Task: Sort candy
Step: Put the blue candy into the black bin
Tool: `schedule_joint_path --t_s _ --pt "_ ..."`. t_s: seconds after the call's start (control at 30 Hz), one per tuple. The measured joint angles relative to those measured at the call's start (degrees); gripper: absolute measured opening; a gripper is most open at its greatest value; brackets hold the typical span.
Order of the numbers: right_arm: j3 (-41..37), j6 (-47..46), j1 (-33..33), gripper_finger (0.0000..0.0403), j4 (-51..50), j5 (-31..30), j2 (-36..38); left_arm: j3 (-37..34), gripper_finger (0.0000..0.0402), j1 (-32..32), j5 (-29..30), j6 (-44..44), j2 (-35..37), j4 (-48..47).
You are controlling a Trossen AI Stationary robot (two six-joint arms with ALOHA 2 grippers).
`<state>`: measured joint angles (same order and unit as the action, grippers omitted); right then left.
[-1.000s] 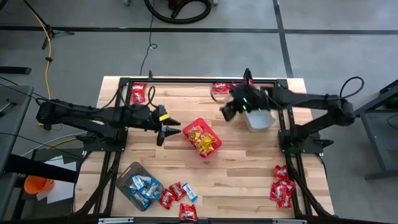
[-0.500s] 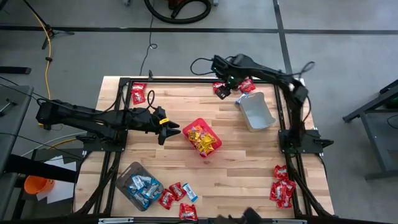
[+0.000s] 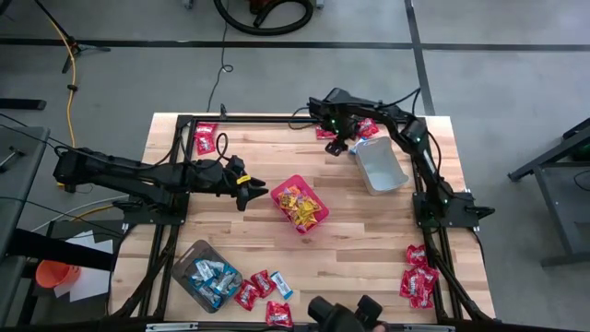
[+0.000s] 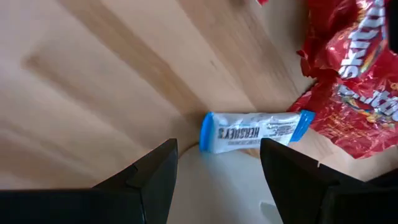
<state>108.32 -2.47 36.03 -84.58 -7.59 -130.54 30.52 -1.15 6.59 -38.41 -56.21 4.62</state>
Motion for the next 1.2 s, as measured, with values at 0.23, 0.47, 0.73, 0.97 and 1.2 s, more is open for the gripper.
schedule_joint_path --t_s 0.23,0.47,0.73,0.97,1.2 --pt "-0.4 0.0 0.0 0.0225 -1.7 -1.9 -3.9 0.0 0.017 0.0 0.0 0.7 0.0 -0.1" --pt "-0.5 -0.1 -0.1 0.0224 -1.1 -4.0 -5.7 0.0 0.017 0.0 -0.1 1.7 0.0 -0.5" --pt "-0.5 1.7 -0.2 0.0176 0.3 -7.0 -6.0 0.0 0.017 0.0 -0.4 2.6 0.0 -0.9" --pt "-0.4 3.6 -1.0 0.0017 0.3 -7.9 -5.4 0.0 0.017 0.0 -5.9 3.1 6.8 -2.4" --pt "1.4 3.9 -4.1 0.0005 2.9 -2.2 1.3 0.0 0.017 0.0 0.1 6.2 18.1 -6.3"
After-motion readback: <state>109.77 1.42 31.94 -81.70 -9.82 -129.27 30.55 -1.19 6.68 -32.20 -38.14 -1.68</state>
